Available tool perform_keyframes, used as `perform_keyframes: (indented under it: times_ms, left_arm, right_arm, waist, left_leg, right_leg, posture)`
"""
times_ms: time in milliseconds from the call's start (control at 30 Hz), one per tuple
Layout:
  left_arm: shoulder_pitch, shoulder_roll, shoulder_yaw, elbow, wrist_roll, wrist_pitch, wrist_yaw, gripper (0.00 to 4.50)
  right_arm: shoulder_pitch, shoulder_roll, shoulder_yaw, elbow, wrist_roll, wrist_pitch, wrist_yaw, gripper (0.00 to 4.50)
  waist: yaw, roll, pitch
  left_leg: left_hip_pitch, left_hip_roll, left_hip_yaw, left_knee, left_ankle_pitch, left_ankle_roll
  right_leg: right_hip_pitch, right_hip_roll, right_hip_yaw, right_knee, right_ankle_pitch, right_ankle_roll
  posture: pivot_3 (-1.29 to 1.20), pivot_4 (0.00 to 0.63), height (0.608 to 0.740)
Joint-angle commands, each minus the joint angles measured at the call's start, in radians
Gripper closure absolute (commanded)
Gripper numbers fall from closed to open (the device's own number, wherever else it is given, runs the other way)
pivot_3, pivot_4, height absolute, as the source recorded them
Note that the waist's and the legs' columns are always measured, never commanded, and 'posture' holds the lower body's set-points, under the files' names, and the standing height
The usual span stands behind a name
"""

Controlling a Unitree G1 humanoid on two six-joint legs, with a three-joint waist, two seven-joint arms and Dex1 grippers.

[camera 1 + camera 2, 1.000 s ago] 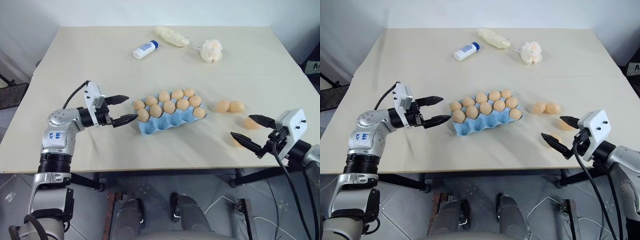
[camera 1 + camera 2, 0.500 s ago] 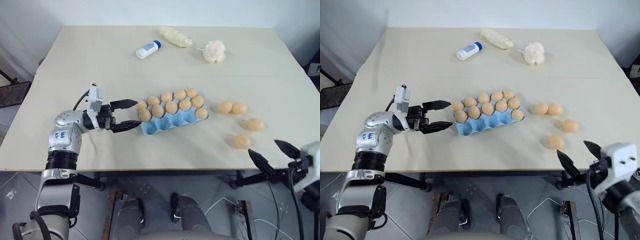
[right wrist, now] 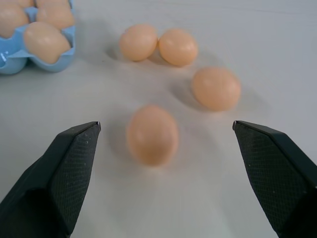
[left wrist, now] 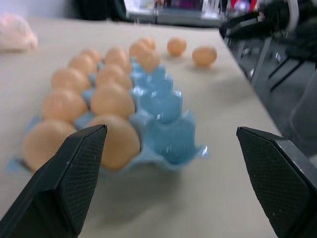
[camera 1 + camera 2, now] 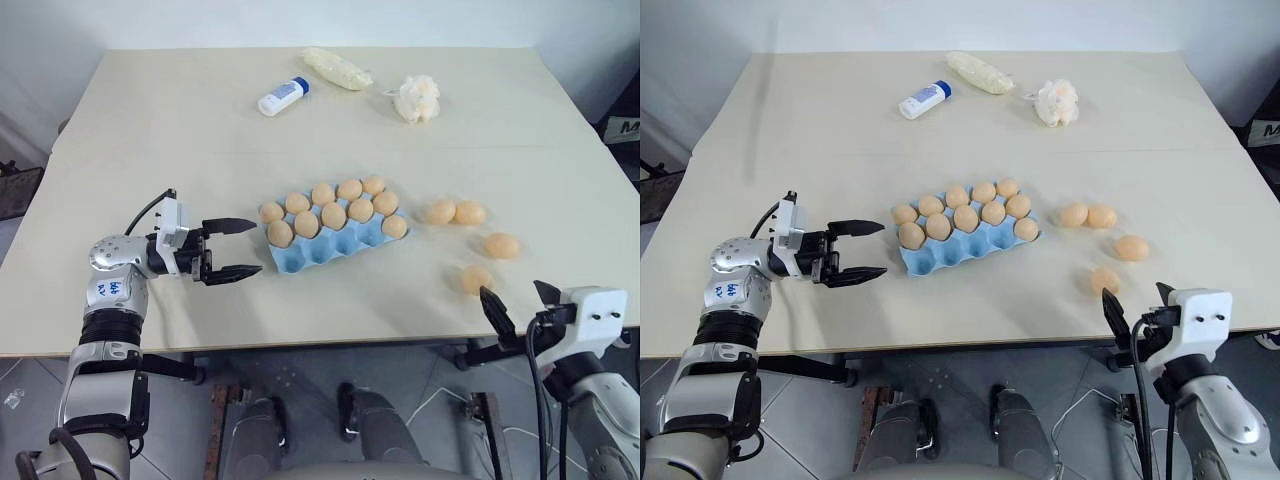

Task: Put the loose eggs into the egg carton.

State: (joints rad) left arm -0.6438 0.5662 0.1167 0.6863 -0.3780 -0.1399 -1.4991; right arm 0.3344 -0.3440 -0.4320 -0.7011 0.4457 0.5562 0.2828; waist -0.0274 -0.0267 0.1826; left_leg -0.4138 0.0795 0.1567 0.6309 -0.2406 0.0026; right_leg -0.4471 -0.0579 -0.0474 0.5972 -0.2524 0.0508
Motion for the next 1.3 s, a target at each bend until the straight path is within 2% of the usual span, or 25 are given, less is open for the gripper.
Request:
perform_keyframes:
  times_ms: [33, 300, 633, 867, 967, 1167, 1233, 1300]
  left_arm:
    - [-0.001, 0.012, -0.001, 0.006, 0.009, -0.017, -0.012, 0.03]
    - [-0.029, -0.018, 0.006, 0.034, -0.021, -0.058, -0.056, 0.03]
    - [-0.060, -0.034, 0.003, 0.046, -0.023, -0.068, -0.049, 0.03]
    - [-0.065, -0.029, 0.007, 0.044, -0.030, -0.064, -0.052, 0.03]
    - [-0.064, -0.026, 0.009, 0.040, -0.034, -0.059, -0.054, 0.00]
    - [-0.061, -0.027, 0.012, 0.031, -0.043, -0.051, -0.053, 0.00]
    - [-0.054, -0.027, 0.011, 0.023, -0.047, -0.047, -0.053, 0.00]
    - [-0.051, -0.026, 0.012, 0.019, -0.051, -0.045, -0.054, 0.00]
  right_arm:
    - [-0.048, -0.020, 0.018, 0.041, -0.017, 0.012, -0.017, 0.00]
    - [-0.185, -0.058, 0.057, 0.190, -0.063, 0.005, -0.014, 0.00]
    - [-0.246, -0.054, 0.131, 0.229, -0.059, 0.065, -0.003, 0.00]
    - [-0.300, -0.038, 0.164, 0.258, -0.071, 0.143, -0.050, 0.00]
    - [-0.306, -0.021, 0.157, 0.250, -0.055, 0.175, -0.060, 0.57]
    - [-0.317, -0.018, 0.157, 0.243, -0.049, 0.204, -0.058, 2.64]
    - [-0.319, -0.019, 0.156, 0.240, -0.049, 0.208, -0.058, 2.88]
    - [-0.325, -0.021, 0.153, 0.235, -0.049, 0.213, -0.058, 2.89]
  waist:
    - [0.000, 0.000, 0.000]
    - [0.000, 0.000, 0.000]
    - [-0.002, 0.000, 0.000]
    - [-0.002, 0.000, 0.000]
    - [-0.001, 0.000, 0.000]
    - [-0.002, 0.000, 0.000]
    - [-0.002, 0.000, 0.000]
    - [-0.002, 0.000, 0.000]
  left_leg:
    - [0.001, 0.000, 0.000, 0.000, 0.000, 0.000]
    - [0.006, 0.000, -0.002, 0.003, 0.000, 0.000]
    - [0.007, 0.000, -0.001, 0.004, 0.001, 0.000]
    - [0.007, 0.000, -0.001, 0.005, 0.001, 0.000]
    - [0.007, 0.000, -0.001, 0.005, 0.001, 0.000]
    - [0.007, 0.000, -0.001, 0.005, 0.001, 0.000]
    - [0.007, 0.000, -0.001, 0.005, 0.001, 0.000]
    - [0.007, 0.000, -0.001, 0.005, 0.001, 0.000]
  right_leg:
    - [0.000, 0.000, 0.000, 0.002, -0.001, 0.000]
    - [0.003, 0.000, -0.001, 0.010, -0.003, -0.002]
    - [0.003, 0.001, 0.000, 0.013, -0.004, -0.002]
    - [0.002, 0.002, 0.000, 0.014, -0.004, -0.002]
    - [0.002, 0.002, 0.000, 0.014, -0.004, -0.002]
    - [0.002, 0.002, 0.000, 0.014, -0.004, -0.002]
    - [0.002, 0.002, 0.000, 0.014, -0.004, -0.002]
    - [0.002, 0.002, 0.000, 0.014, -0.004, -0.002]
  posture:
    - [0.00, 0.150, 0.740]
    - [0.00, 0.150, 0.740]
    - [0.00, 0.150, 0.740]
    - [0.00, 0.150, 0.740]
    - [0.00, 0.150, 0.740]
    - [0.00, 0.150, 0.740]
    - [0.00, 0.150, 0.740]
    - [0.00, 0.150, 0.740]
